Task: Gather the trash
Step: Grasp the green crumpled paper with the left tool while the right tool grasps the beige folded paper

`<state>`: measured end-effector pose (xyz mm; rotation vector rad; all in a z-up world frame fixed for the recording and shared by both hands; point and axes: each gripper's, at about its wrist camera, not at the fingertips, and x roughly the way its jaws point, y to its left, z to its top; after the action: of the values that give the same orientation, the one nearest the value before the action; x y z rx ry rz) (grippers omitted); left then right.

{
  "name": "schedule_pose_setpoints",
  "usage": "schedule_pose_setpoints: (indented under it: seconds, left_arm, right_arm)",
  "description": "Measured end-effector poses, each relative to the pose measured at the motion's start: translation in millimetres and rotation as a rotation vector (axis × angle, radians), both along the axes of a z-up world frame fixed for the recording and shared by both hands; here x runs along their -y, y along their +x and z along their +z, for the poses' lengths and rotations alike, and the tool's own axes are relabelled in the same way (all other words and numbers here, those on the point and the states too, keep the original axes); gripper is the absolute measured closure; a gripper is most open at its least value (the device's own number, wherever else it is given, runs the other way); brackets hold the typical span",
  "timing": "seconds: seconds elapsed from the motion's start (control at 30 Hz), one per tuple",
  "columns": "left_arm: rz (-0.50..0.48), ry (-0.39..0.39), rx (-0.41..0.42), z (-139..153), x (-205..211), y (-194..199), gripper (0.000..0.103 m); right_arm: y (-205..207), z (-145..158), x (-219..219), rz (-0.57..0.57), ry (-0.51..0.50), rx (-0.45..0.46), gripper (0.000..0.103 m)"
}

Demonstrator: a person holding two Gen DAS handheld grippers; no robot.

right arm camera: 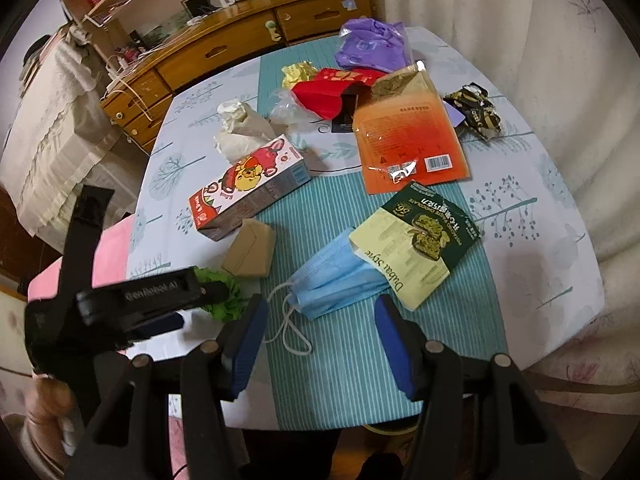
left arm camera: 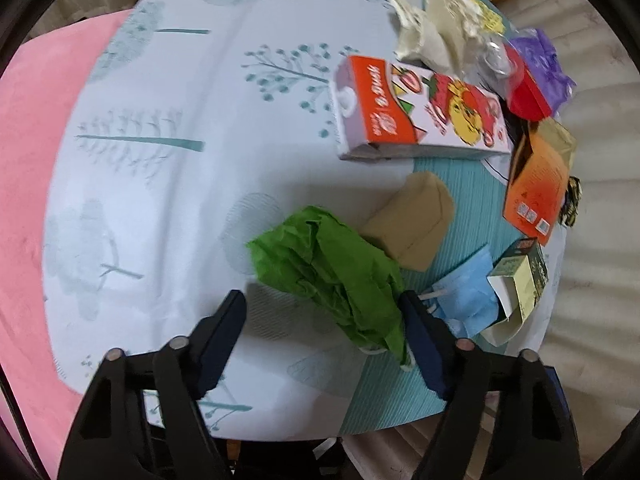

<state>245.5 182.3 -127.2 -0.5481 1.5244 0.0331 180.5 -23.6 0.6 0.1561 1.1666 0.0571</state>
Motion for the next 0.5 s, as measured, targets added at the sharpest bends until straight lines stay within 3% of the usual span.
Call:
schedule_pose_setpoints:
  seconds: [0.03, 0.1, 0.3, 0.5]
  left_arm:
    - [-0.022, -0.005, 0.007, -2, 4, 1, 0.046]
    - [-0.052, -0.007, 0.009, -5, 10, 4, 0.071]
    - [-0.097, -0.002, 0.065, -2, 6, 6, 0.076]
    - [-0.128, 0.068, 0.131, 14, -25, 0, 0.077]
  right_arm:
    - [1, -1, 0, 0.0, 0.004, -0.004, 0.047]
    - [4, -4, -2, 0.001, 0.012, -0.015, 0.047]
    - [17, -9, -17, 0.026, 0.027, -0.028, 0.047]
    - [39, -27, -39, 0.056, 0.068, -0.082, 0.047]
